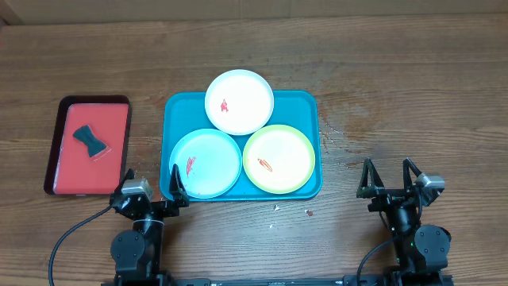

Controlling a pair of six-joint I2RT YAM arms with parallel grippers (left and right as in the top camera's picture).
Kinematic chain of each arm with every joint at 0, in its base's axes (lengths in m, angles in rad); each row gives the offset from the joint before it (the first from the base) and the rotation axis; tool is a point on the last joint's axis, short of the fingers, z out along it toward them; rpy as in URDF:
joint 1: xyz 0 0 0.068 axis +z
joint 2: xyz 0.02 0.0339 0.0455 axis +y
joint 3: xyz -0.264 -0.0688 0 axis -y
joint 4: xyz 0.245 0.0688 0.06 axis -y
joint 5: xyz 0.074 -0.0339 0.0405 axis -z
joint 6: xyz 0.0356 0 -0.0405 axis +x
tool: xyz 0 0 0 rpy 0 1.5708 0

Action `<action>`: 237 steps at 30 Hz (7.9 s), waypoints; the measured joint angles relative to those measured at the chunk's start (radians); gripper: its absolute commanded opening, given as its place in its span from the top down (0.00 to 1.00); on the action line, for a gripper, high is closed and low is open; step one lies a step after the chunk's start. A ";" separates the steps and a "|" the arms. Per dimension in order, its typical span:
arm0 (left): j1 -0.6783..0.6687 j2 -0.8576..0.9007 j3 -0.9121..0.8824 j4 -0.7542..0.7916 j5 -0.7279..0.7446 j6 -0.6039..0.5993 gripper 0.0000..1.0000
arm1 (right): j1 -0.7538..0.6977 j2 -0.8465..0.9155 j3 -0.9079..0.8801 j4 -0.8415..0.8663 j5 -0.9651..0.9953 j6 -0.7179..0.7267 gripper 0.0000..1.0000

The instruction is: Clean dirty plates on tray and stack at the side

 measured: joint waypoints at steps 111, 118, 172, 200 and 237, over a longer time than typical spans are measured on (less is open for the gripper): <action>0.071 1.208 1.336 -0.898 -0.201 -0.116 0.00 | 0.000 -0.001 0.000 -0.001 0.000 0.000 0.00; 0.297 1.400 1.413 -0.890 -0.378 -0.359 0.00 | 0.000 -0.002 0.000 0.000 0.000 0.000 0.00; 0.416 2.023 1.341 -0.528 -0.167 -0.209 0.27 | 0.000 -0.002 0.000 0.000 0.000 0.000 0.00; 0.422 2.028 1.586 -0.810 -0.231 -0.157 0.95 | 0.000 -0.002 0.000 0.000 0.001 0.000 0.00; 0.141 2.002 1.598 -0.750 -0.756 -0.115 0.96 | 0.000 -0.002 0.000 0.000 0.001 0.000 0.00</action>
